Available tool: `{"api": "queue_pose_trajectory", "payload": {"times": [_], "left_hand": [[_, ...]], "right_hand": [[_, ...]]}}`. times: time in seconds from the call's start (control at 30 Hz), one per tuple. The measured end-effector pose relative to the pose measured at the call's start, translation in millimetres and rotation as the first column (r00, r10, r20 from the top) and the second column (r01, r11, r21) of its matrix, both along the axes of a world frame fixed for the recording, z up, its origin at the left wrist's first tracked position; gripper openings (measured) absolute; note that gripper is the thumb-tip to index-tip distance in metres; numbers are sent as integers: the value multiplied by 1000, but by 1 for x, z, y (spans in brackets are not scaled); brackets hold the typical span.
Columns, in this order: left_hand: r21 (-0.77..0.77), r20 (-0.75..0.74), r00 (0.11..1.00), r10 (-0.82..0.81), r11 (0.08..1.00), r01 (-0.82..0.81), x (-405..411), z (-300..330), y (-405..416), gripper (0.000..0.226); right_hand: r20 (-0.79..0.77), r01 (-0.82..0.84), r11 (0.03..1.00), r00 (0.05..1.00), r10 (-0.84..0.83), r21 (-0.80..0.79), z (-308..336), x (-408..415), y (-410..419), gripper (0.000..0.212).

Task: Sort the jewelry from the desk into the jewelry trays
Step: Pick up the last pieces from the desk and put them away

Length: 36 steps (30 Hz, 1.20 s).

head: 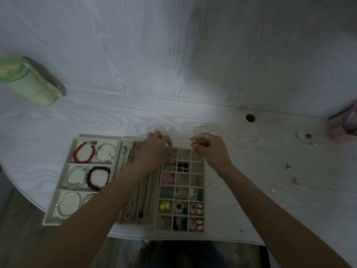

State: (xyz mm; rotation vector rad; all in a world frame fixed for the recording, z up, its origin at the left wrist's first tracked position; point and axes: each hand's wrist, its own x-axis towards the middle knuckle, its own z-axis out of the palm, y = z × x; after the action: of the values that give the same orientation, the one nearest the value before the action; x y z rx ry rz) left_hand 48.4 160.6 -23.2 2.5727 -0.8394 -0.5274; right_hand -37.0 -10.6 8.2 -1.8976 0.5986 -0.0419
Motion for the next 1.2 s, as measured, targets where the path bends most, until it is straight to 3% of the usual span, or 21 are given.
{"api": "queue_pose_trajectory", "payload": {"times": [0.13,0.27,0.37,0.5,0.7,1.03,1.2], "left_hand": [[-174,154,988,31,985,-4,-4,-4,20,26],[-116,257,965,-53,990,86,-4,0,26,40],[-24,284,949,-138,988,150,-7,13,16,30],[145,247,947,-207,974,175,-8,15,0,28],[209,219,947,-235,959,190,-6,11,-16,30],[229,237,943,-232,957,178,-1,7,-14,25],[132,294,937,-191,979,158,-4,10,-6,21]], "right_hand": [[12,-10,1000,1000,10,15,-1,0,5,13],[-1,-35,999,999,35,40,-4,2,9,14],[-20,-43,998,999,44,49,-7,4,11,16],[-23,-42,999,999,43,29,-10,2,11,18],[-34,-31,999,999,31,13,-12,-4,10,16],[-56,-34,999,998,34,15,-13,-4,12,17],[-59,-59,998,996,59,0,-15,-3,13,16]]}}
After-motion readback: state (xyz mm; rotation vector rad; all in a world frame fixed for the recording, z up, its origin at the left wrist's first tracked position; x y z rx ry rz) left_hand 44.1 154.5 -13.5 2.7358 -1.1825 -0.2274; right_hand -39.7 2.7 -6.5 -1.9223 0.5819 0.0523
